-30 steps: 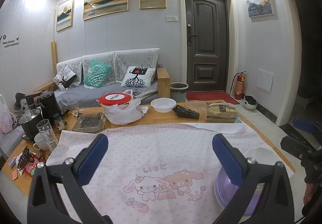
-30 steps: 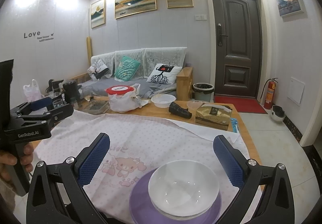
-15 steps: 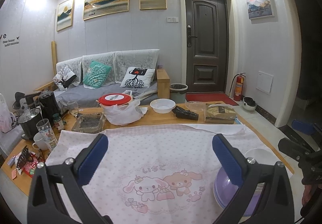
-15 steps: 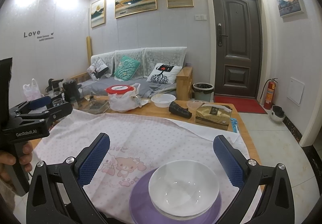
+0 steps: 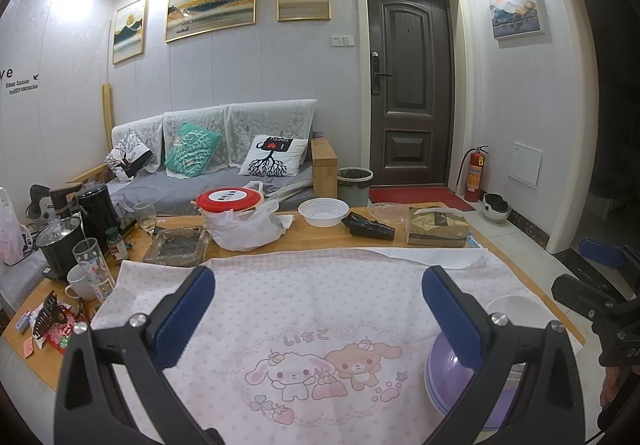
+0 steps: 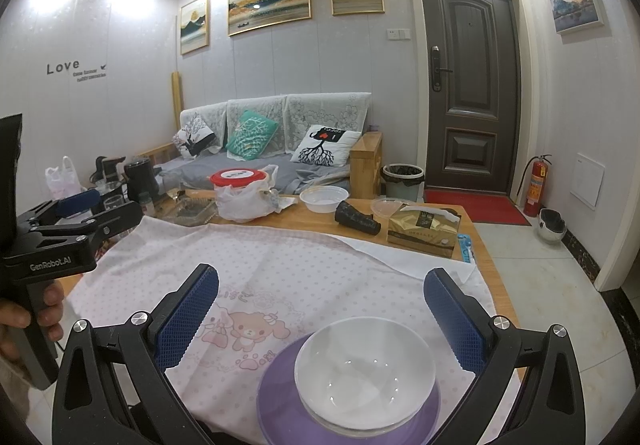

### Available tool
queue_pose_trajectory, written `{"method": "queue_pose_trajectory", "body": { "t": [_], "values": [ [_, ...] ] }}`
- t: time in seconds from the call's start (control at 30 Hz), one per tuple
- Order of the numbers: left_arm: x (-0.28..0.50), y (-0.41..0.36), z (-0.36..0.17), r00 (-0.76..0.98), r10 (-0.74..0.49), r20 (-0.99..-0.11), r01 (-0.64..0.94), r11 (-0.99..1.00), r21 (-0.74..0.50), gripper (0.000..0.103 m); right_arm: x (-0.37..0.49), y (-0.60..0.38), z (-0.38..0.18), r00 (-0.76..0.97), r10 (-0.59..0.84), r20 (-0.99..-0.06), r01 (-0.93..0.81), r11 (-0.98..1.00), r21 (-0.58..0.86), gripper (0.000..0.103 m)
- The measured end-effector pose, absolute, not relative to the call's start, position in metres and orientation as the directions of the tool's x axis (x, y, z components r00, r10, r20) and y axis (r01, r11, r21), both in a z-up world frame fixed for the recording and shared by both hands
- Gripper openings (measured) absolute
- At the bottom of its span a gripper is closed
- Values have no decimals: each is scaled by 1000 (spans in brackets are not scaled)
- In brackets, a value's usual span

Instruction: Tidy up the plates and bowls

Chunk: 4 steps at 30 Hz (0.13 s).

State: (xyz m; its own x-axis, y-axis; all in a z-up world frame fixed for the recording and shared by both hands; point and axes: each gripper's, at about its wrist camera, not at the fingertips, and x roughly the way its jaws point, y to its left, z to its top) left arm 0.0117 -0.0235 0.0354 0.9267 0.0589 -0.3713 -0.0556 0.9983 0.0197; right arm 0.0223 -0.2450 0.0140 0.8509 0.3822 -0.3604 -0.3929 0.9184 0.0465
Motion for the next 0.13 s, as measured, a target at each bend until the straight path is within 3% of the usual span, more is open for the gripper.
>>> {"method": "queue_pose_trajectory", "body": {
  "t": [0.13],
  "values": [
    [13,-25,36,927,71,-369,-64,997,31,103,23,-245,14,851,382,-359,-392,919,47,102]
  ]
}}
